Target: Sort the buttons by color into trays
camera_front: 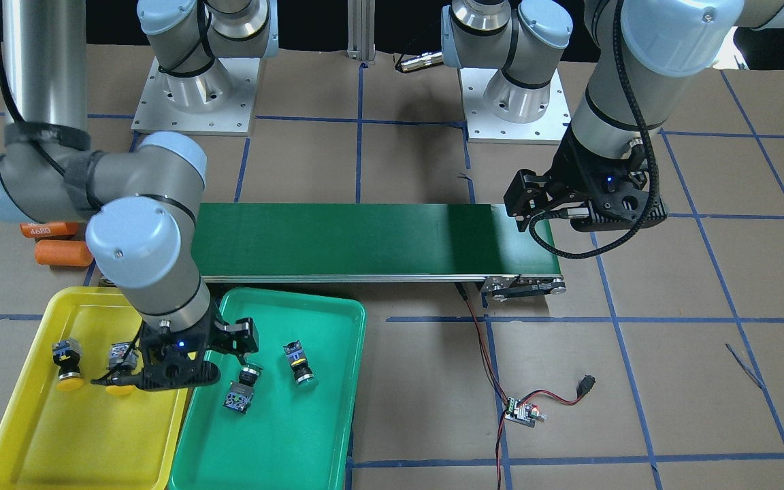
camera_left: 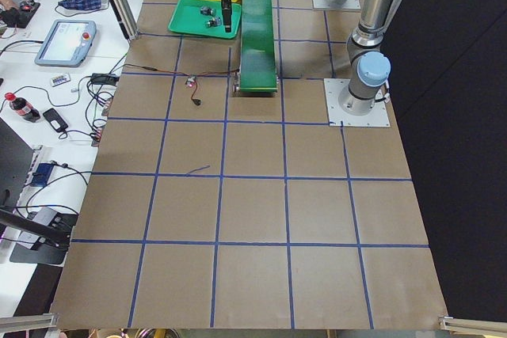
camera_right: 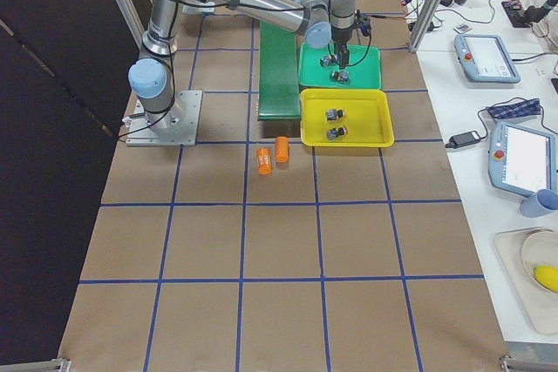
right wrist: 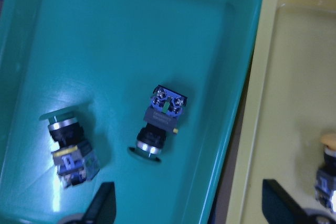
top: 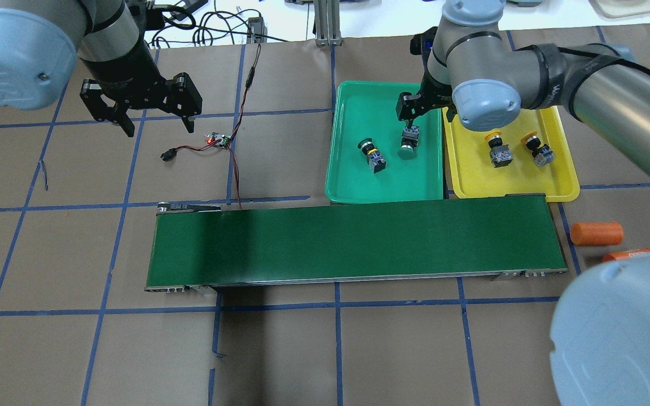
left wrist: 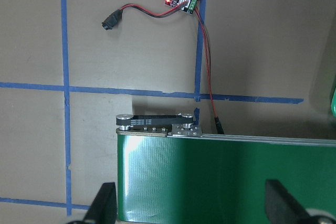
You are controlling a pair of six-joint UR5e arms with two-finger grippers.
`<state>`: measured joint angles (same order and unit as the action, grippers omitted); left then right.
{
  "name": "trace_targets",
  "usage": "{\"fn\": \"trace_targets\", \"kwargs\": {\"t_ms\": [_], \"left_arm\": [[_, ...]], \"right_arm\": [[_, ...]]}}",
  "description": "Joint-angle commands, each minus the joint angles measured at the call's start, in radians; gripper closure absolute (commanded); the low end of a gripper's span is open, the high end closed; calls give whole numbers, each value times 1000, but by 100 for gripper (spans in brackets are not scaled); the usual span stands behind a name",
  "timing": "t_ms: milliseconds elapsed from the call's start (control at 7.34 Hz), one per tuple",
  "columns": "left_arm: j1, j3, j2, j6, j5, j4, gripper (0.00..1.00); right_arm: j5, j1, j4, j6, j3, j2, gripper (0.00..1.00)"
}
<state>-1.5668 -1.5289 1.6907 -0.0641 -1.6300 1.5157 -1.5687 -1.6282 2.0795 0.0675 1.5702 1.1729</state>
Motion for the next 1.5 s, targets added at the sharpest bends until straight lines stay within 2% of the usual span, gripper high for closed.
{"fn": "trace_targets", "kwargs": {"t_ms": [0, 136, 409, 681, 954, 1363], "left_arm": [[5, -17, -6, 13, -2, -15, 0], [5, -16, -6, 30, -69, -18, 0], [4, 9, -9, 30, -82, -15, 0], [4, 10, -11, 29, -82, -14, 0], [1, 3, -13, 20, -23, -14, 0], [1, -7, -16, 18, -21, -15, 0]], "right_arm": [[-2, 4, -302, 0, -34, 201, 0], [1, 5, -423, 0, -47, 285, 0], [1, 2, -521, -3, -27, 401, 0], [6, 1, -507, -5, 5, 415, 0], [4, 2, -507, -5, 5, 418, 0], [3, 2, -510, -6, 7, 419, 0]]}}
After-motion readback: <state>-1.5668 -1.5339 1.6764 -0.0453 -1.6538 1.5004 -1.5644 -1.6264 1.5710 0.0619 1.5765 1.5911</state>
